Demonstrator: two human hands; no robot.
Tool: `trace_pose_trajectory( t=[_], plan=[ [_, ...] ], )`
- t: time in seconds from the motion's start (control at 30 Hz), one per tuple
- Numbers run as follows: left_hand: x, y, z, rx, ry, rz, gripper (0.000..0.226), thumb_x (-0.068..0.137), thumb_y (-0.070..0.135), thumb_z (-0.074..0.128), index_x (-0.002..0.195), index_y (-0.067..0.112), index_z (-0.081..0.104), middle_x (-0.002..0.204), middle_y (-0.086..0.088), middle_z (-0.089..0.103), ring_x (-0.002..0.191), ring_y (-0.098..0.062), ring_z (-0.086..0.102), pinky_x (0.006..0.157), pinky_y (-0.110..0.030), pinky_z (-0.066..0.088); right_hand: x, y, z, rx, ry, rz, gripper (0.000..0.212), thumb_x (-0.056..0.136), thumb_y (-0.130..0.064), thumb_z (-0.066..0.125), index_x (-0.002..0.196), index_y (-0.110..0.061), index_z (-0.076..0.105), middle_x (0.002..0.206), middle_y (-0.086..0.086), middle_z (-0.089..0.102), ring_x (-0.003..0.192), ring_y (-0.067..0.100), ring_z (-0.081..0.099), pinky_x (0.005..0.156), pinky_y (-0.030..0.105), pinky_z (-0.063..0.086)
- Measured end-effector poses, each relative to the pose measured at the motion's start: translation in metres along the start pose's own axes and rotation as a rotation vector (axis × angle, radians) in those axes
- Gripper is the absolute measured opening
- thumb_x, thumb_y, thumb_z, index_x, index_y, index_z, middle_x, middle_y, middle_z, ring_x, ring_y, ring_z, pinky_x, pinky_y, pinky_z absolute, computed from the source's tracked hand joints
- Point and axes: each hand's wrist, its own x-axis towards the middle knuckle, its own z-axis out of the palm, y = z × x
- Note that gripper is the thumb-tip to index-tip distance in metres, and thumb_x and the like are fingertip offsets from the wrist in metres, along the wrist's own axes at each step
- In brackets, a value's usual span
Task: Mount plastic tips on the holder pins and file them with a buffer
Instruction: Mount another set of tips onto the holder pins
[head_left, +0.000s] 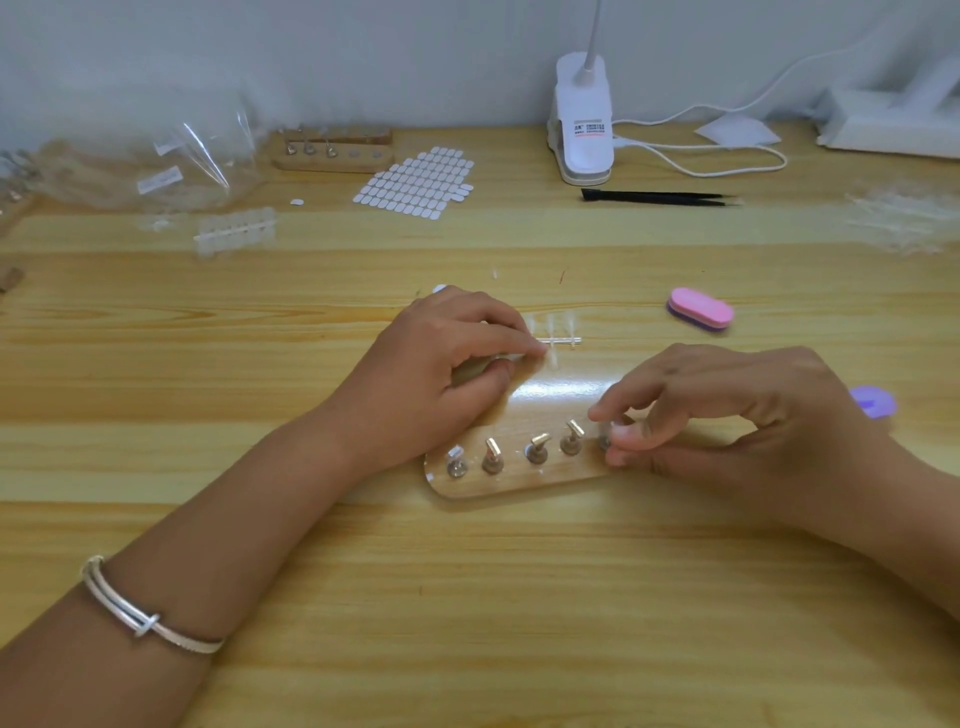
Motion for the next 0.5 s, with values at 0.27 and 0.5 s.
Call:
trace_pose_trajectory(
  t=[0.27, 0.5],
  plan=[
    [0.0, 0.001, 0.0, 0.016, 0.008, -0.015, 0.027, 0.087, 0.009, 0.06, 0.109, 0.015, 0.076, 0.108, 0.002, 0.069, 0.103, -0.019, 0.06, 0.101, -0.043, 0.039, 0.001, -0.002, -0.002, -0.065, 0.032, -0.013, 0.018, 0.077, -0.028, 0.079, 0.076, -0.01, 0.077, 0.096, -0.007, 0.077, 0.098, 0.016, 0.069, 0.088, 0.029, 0.054],
    [0.0, 0.001, 0.0, 0.036, -0.001, -0.025, 0.028, 0.087, 0.01, 0.059, 0.108, 0.015, 0.076, 0.108, 0.003, 0.068, 0.103, -0.02, 0.061, 0.099, -0.035, 0.037, 0.007, -0.008, -0.016, 0.116, -0.023, 0.224, 0.018, 0.083, -0.044, 0.076, 0.092, -0.029, 0.077, 0.093, -0.013, 0.076, 0.088, 0.015, 0.069, 0.111, 0.029, 0.039]
  ],
)
